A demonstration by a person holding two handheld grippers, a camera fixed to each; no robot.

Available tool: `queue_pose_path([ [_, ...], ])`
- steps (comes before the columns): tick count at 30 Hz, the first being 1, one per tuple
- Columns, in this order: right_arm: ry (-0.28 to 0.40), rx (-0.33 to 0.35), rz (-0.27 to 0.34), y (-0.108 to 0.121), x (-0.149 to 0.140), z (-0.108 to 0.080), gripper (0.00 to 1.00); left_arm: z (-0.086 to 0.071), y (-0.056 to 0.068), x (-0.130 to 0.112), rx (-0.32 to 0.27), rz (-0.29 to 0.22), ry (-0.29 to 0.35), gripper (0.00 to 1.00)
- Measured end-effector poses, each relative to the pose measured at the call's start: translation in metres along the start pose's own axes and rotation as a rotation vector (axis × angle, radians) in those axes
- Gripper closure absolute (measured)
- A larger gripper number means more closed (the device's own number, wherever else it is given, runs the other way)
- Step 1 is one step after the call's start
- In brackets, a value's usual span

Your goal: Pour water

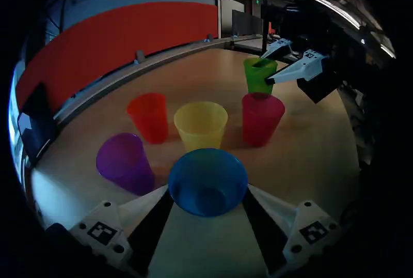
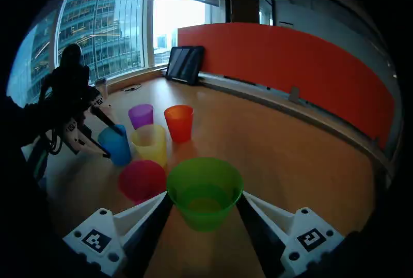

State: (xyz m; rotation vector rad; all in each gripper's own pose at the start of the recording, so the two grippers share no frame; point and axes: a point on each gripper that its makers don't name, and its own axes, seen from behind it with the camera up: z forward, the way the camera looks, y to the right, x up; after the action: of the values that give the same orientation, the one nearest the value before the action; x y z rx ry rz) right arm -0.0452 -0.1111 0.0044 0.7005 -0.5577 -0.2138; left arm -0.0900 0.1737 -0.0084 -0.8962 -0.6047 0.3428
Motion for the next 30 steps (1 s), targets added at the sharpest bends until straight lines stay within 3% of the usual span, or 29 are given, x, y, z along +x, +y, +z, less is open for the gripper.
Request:
queue_pose_path([
  [14, -0.038, -0.002, 0.006, -0.004, -0.020, 0.012, 0.12, -0.006, -0.004, -0.013, -0.003, -0.048, -0.034, 0.06],
  [30, -0.064, -0.010, 0.008, -0.003, -0.038, 0.023, 0.11, -0.013, 0.000, -0.017, -0.013, -0.052, -0.042, 0.06],
])
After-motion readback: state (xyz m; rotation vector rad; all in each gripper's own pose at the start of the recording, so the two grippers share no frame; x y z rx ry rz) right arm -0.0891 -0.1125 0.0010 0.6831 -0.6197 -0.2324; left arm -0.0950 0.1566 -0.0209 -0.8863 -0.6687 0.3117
